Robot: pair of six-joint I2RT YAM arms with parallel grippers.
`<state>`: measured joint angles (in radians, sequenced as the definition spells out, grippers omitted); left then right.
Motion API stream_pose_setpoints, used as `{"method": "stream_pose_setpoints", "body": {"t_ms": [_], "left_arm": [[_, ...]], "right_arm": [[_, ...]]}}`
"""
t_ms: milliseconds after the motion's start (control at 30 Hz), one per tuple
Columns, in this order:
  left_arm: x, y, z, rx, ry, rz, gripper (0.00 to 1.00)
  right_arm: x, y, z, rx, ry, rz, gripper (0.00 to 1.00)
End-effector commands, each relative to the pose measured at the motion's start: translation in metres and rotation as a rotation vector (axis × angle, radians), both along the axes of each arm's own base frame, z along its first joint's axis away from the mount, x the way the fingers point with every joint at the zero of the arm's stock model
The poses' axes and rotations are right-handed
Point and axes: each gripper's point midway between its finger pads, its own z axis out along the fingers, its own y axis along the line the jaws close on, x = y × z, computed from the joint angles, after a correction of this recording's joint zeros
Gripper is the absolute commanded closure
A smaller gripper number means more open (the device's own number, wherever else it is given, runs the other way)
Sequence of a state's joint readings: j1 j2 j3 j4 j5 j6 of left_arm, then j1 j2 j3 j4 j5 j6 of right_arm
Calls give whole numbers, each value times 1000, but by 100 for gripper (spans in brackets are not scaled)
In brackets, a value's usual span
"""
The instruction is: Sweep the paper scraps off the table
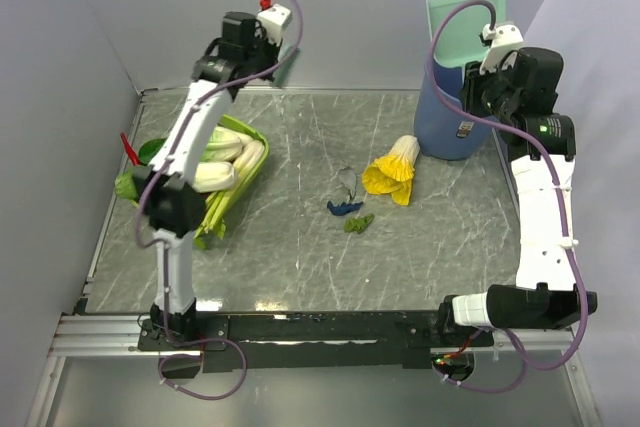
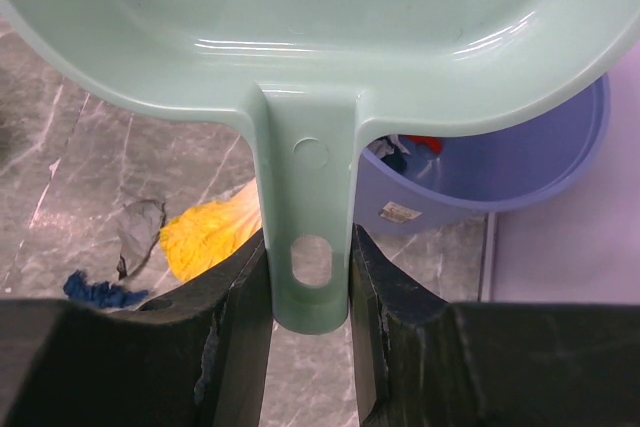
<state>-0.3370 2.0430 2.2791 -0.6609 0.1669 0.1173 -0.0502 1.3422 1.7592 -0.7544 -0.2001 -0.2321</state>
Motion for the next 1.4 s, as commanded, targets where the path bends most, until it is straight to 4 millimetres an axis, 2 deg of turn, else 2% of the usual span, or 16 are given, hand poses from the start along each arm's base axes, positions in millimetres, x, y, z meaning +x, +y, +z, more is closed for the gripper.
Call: {"method": "stream_pose_setpoints", "body": {"t_ms": [0,100,233,367,400,567,700,800,900,967,1000,1233,1267,1300,1333,1367], "left_arm": [[82,68,-23,354,-182,340,99],[104,99,-53,680,-245,383,99],[120,135,-85,848,-204,464,99],[115,148,-109,913,-123,441,99],[107,147,-129,927,-69,407,99],[81,116,-148,821,26,265,99],[44,73,-164,757,121,123,99],[0,21,-172,683,192,-32,99],[-56,-32,-170,576,283,-225,99],[-97,-48,-166,514,401,-341,99],[-108,-70,-146,391,410,-415,99],[-85,-81,-66,240,181,-352,99],[-85,-79,-76,266,166,-370,99],[-76,-85,-46,240,32,-367,99],[-75,-88,-43,249,-14,-381,99],[-76,-88,-57,305,-46,-423,99]], "right_arm": [[-18,5,18,22,-74,6,100],[-28,2,9,11,-65,-5,100],[-40,1,5,-4,-68,-11,100],[-46,-4,-2,-21,-63,-27,100],[-47,-4,-4,-23,-59,-27,100],[-41,-1,-5,-15,-48,-15,100],[-35,0,-2,-10,-46,-7,100],[-32,1,-2,-3,-44,-3,100],[-30,2,-2,5,-41,1,100],[-30,1,-1,2,-41,-2,100],[-31,2,-1,0,-41,0,100],[-37,3,-8,-36,-24,28,100],[-39,6,-13,-53,-7,57,100],[-45,14,-25,-71,32,109,100],[-50,15,-42,-144,76,173,100],[-56,18,-55,-182,119,229,100]]}}
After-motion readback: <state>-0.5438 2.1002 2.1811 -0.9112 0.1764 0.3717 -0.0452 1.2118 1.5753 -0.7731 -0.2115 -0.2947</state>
